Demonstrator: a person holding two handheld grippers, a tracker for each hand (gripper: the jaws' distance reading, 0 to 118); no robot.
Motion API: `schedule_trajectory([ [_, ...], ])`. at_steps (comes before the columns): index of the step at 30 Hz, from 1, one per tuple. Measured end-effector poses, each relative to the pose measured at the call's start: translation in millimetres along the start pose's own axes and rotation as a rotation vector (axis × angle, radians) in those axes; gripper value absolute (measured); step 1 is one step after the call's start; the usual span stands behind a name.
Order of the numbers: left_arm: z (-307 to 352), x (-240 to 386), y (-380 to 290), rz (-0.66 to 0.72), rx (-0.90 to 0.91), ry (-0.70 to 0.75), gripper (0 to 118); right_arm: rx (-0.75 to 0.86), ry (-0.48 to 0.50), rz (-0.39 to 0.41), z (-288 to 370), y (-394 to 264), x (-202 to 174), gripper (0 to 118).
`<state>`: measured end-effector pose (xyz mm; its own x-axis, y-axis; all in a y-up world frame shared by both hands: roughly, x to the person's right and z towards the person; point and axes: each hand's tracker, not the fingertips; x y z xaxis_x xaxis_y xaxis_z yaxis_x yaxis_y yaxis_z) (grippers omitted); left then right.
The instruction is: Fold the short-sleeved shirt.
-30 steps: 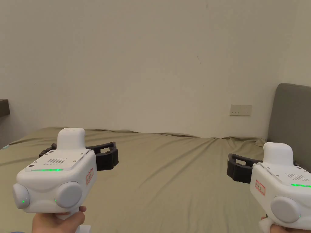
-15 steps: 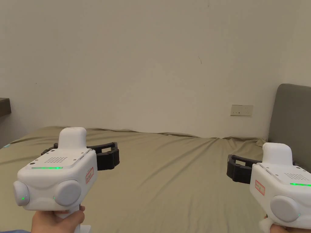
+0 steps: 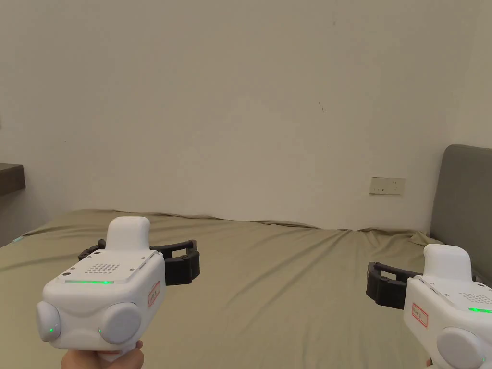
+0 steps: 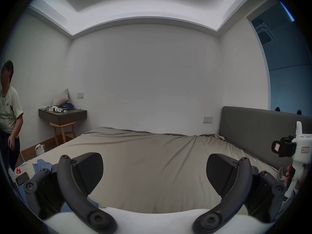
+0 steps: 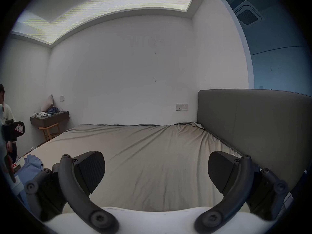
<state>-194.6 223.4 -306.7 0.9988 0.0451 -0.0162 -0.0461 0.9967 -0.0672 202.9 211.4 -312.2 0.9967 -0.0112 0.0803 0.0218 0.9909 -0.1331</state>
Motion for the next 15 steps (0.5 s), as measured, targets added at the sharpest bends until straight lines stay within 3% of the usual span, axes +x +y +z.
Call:
schedule_trajectory([
  [15,2.3,-2.7,1.0,-0.01,-0.004,0.015,118,-0.002,-0.001,0.009,4.6,6.0,0.7,118],
])
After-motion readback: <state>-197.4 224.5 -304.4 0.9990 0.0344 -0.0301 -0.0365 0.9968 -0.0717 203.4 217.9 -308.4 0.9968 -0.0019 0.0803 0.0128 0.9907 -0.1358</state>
